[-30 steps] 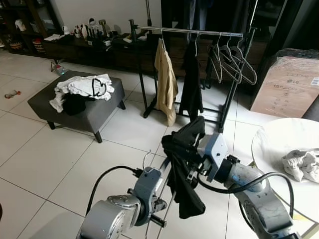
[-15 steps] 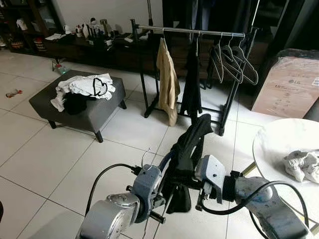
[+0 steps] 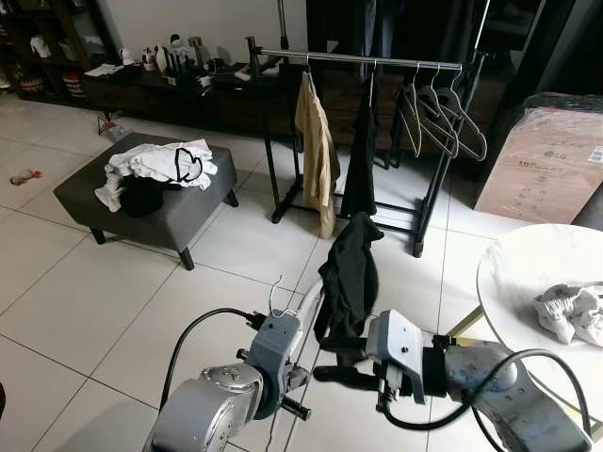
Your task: Hang hanger
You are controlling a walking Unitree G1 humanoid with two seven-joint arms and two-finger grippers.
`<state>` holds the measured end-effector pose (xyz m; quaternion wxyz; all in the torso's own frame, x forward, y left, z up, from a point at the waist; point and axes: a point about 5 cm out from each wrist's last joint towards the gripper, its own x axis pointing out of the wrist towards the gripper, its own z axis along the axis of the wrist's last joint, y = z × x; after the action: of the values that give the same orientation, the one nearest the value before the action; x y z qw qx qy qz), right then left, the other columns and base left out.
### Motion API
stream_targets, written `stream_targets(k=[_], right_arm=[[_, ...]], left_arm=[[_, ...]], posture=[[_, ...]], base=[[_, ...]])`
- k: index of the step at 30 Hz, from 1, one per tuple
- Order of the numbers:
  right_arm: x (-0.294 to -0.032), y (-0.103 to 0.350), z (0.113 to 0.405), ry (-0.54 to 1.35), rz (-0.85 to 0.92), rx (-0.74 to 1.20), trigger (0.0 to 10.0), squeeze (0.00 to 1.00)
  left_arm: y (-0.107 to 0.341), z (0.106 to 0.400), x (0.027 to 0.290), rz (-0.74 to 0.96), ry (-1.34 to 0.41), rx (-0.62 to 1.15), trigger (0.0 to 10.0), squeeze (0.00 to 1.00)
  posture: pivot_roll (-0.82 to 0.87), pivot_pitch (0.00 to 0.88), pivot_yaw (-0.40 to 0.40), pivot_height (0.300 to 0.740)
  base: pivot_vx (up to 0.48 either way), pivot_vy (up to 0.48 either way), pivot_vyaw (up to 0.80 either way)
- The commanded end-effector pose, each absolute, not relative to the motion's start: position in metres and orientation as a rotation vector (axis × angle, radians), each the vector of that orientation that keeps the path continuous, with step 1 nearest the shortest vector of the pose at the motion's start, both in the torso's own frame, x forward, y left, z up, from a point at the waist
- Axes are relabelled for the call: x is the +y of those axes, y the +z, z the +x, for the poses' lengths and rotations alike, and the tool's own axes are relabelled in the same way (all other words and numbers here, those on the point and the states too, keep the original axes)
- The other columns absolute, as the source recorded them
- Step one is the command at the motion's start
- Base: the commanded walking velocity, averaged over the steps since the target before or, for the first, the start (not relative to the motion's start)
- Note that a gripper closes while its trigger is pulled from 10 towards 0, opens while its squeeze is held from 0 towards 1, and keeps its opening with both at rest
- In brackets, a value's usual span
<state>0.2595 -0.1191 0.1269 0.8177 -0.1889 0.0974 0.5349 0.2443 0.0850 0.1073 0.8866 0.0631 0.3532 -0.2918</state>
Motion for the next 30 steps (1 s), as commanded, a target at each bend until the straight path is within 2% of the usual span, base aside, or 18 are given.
stream_targets(k=[1, 8, 13, 15, 22, 30], right_arm=[[-0.12, 0.128, 0.265, 1.091, -0.421, 0.184, 10.0, 1.0], [-0.123, 0.13, 0.282, 0.953, -0.458, 0.127, 10.0, 1.0], [-0.13, 0.136, 0.295, 0.845, -0.492, 0.057, 10.0, 1.0], [-0.133, 0.144, 0.3, 0.801, -0.495, 0.008, 10.0, 0.0], [-0.144, 0.141, 0.306, 0.752, -0.563, 0.028, 10.0, 0.0], [-0.154, 0.128, 0.307, 0.702, -0.579, 0.068, 10.0, 0.0]], left_arm=[[0.111, 0.242, 0.087, 0.152, -0.625, 0.711, 10.0, 0.0], [0.111, 0.244, 0.1, 0.201, -0.646, 0.672, 10.0, 0.0], [0.104, 0.244, 0.12, 0.272, -0.688, 0.659, 10.0, 0.0], [0.102, 0.245, 0.129, 0.299, -0.693, 0.664, 10.0, 0.0], [0.1, 0.242, 0.133, 0.318, -0.774, 0.632, 10.0, 0.0], [0.096, 0.231, 0.159, 0.332, -0.931, 0.53, 10.0, 0.0]], posture=[[-0.04, 0.086, 0.033, 0.74], [-0.04, 0.081, 0.034, 0.74], [-0.04, 0.078, 0.034, 0.74], [-0.04, 0.076, 0.034, 0.74], [-0.04, 0.065, 0.033, 0.74], [-0.05, 0.055, 0.039, 0.74]], base=[[0.0, 0.0, 0.0], [0.0, 0.0, 0.0], [0.0, 0.0, 0.0], [0.0, 0.0, 0.0], [0.0, 0.0, 0.0], [0.0, 0.0, 0.0]])
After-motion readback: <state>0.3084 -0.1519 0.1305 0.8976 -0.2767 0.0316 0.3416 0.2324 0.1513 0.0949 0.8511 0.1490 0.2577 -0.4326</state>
